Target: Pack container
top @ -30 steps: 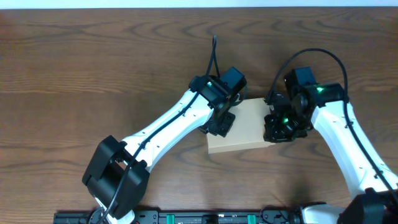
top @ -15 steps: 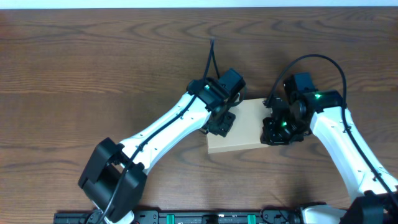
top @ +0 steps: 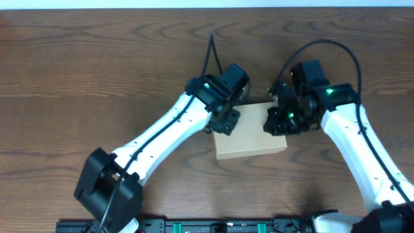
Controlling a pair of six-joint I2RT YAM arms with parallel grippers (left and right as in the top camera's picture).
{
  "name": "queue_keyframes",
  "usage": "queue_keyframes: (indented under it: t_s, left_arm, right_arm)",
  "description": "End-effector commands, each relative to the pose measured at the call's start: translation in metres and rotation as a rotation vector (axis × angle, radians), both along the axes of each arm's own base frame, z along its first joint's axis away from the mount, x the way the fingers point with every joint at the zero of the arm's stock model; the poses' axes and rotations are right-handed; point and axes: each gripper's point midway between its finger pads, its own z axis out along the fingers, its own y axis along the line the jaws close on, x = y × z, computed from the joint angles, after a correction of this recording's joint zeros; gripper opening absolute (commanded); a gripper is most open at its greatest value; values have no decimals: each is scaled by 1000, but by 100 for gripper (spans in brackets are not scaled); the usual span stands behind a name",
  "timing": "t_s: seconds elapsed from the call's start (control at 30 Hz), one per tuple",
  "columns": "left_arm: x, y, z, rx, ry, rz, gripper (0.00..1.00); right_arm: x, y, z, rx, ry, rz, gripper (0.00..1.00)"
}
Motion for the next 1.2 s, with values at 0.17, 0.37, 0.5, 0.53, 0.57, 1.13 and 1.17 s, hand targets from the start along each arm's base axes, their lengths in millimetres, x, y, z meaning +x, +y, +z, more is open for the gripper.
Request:
queue_keyframes:
  t_s: [0.17,0.37,0.5,0.53,0.57,1.13,1.17]
  left_arm:
    - [17,51,23,51,-20,101,7]
    - [18,57,8,69,-17,108,6]
    - [15,59,-6,74,-7,124,6]
    - [12,58,-14,64,8,131,6]
    - [8,56,-20,51,26,127,6]
    - [9,47,-48,-9,16,120,6]
    - [10,46,-49,-15,11,119,6]
  right_arm:
    - [16,-31,9,-109,-44,-77,17]
    - [23,-64,6,-169,-41,-187,2]
    - [24,-78,4,-178,-31,-227,1]
    - [24,-80,3,-179,-26,-234,1]
    - [23,-81,3,-180,-24,-234,1]
    - [22,-76,-41,-156,64,-256,1]
    - [22,-74,-41,-142,65,-255,1]
